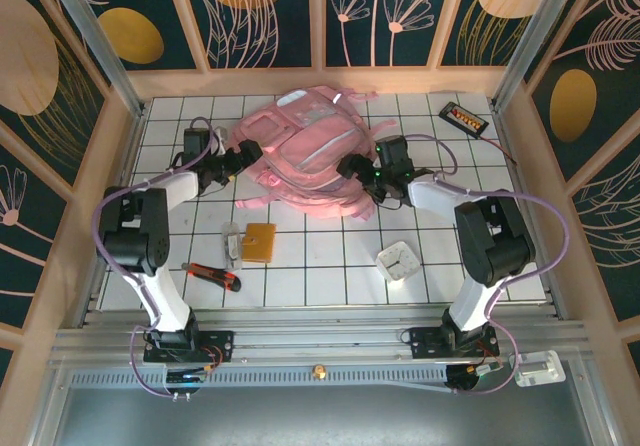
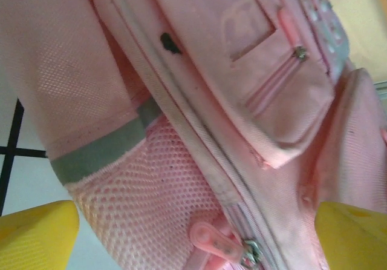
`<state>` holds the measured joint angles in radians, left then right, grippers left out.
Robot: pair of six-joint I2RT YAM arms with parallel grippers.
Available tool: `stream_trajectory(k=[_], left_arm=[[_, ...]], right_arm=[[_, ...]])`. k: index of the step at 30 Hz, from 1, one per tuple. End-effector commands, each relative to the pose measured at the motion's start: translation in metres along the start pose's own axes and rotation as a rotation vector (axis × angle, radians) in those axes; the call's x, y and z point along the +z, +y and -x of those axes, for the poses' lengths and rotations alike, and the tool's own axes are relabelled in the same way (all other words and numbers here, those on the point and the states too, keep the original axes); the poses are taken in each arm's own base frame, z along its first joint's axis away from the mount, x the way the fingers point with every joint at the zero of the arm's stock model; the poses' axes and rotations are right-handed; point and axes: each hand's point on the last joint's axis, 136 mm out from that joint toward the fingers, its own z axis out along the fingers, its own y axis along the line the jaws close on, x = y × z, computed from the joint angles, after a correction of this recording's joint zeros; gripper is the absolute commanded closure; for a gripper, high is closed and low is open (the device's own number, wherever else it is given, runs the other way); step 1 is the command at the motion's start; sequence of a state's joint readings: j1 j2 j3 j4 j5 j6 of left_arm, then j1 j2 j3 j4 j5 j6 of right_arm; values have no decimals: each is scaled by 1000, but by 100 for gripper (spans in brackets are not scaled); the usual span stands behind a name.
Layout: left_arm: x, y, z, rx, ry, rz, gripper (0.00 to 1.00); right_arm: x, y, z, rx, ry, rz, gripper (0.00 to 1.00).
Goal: Pack the student bag
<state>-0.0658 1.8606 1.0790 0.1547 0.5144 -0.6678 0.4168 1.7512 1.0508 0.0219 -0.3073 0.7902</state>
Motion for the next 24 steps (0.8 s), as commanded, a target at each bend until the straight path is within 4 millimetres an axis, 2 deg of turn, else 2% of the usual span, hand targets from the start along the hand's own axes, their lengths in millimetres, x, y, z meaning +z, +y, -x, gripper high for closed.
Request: stream_trajectory(k=[1,3,4,12,16,19,21,24], left_arm=[[6,-15,25,12,-41,-66,2],[13,-7,24,0,-33,-57,3],[16,-5,23,-7,-31,-59,3],[26,0,18,-53,-27,-94,9],[31,4,14,-60,-15,-101,18],[36,9,7,-75,7,-109,29],[39,14,3,-81,16,-102,36],[42,17,-1,-85,27,-101,46]], right_arm=[[5,-8,30,-1,-71,-24,27],[4,-19,43,13,-91,-32,46],[4,-24,49,20,-97,-35,50],[-5,-56,92,-2,-139,-89,56],[-9,-62,110,-2,-133,-44,58],[-14,-59,123,-33,-144,-16,52],[-21,-54,129,-64,-155,-13,43],[-42,-31,127,-137,-237,-1,14]])
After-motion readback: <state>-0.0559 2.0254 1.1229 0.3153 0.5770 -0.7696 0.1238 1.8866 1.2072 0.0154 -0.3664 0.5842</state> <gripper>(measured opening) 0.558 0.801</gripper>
